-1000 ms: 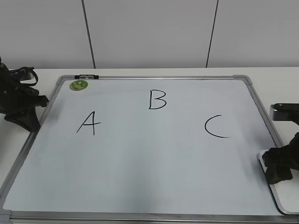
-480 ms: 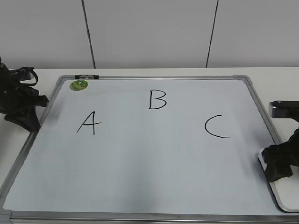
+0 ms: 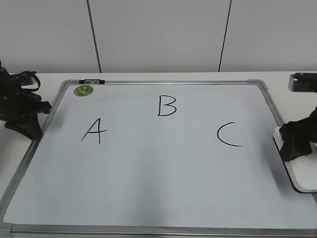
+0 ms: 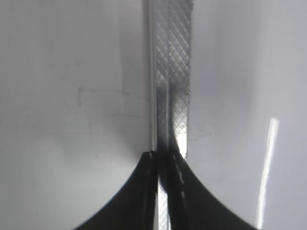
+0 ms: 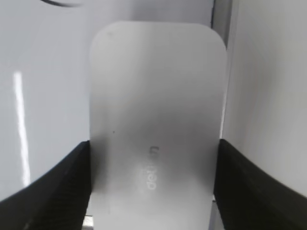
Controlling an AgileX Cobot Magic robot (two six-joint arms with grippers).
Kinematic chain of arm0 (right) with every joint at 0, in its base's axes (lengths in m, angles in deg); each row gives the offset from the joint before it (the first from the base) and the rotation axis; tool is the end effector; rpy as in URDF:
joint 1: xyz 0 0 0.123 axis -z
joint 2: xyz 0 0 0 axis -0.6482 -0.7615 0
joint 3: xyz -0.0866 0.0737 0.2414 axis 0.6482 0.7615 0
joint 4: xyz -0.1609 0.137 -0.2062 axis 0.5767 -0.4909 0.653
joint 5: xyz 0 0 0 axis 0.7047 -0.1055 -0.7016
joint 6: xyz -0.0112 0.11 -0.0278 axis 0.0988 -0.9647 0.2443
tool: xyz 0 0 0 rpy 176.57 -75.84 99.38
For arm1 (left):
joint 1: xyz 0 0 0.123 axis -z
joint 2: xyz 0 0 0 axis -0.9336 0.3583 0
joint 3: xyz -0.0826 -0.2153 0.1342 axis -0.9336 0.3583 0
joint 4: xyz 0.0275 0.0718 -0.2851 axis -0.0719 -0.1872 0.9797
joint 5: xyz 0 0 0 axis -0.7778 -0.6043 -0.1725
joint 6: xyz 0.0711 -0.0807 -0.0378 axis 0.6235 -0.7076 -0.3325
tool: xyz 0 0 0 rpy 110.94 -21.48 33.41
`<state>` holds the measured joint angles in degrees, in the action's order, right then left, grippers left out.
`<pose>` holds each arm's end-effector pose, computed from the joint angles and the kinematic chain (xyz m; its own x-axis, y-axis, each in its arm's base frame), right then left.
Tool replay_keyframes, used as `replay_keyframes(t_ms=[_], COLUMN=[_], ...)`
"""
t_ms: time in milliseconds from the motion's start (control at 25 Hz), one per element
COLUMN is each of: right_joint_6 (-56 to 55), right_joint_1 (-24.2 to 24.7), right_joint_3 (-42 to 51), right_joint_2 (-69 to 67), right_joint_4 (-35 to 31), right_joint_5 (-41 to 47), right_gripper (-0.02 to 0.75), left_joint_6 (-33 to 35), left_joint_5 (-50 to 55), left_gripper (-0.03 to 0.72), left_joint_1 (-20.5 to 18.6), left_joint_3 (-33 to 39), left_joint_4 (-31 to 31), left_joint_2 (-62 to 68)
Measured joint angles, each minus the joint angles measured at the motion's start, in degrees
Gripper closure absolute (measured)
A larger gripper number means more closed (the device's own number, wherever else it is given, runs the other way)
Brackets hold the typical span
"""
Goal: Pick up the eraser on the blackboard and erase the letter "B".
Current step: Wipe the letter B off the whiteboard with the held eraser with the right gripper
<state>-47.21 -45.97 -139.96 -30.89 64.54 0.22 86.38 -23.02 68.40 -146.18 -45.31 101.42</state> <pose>0.3144 0.0355 0.1453 -0.9721 -0.0545 -0.2281 -0.0677 0.9964 0.0506 0.4404 -0.0175 0.0626 -0.9975 -0.0077 -0.0696 0.0059 0.9810 -0.1938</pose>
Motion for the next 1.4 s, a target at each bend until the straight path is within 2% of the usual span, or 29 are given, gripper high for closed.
replay_keyframes(t_ms=[480,960,1400], right_joint_6=[0.5,0.4,-0.3], right_joint_1=[-10.3,-11.4,-15.3], right_joint_3=[-19.5,-44.5,-64.4], right_joint_2=[-2.9,-21.7,-40.2], right_joint_4=[-0.1,-1.3,-1.4], right_joint_5=[11.0,22.3,23.8], right_gripper=[0.197,0.197,0.197], left_joint_6=[0.0,0.0,0.0], left_joint_5=[0.0,0.0,0.0], left_gripper=[0.670,0.669,0.668], left_joint_1=[0.0,0.0,0.0], left_joint_3=[0.0,0.0,0.0], left_joint_4=[0.0,0.1,0.1], left_joint_2=[0.0,0.0,0.0])
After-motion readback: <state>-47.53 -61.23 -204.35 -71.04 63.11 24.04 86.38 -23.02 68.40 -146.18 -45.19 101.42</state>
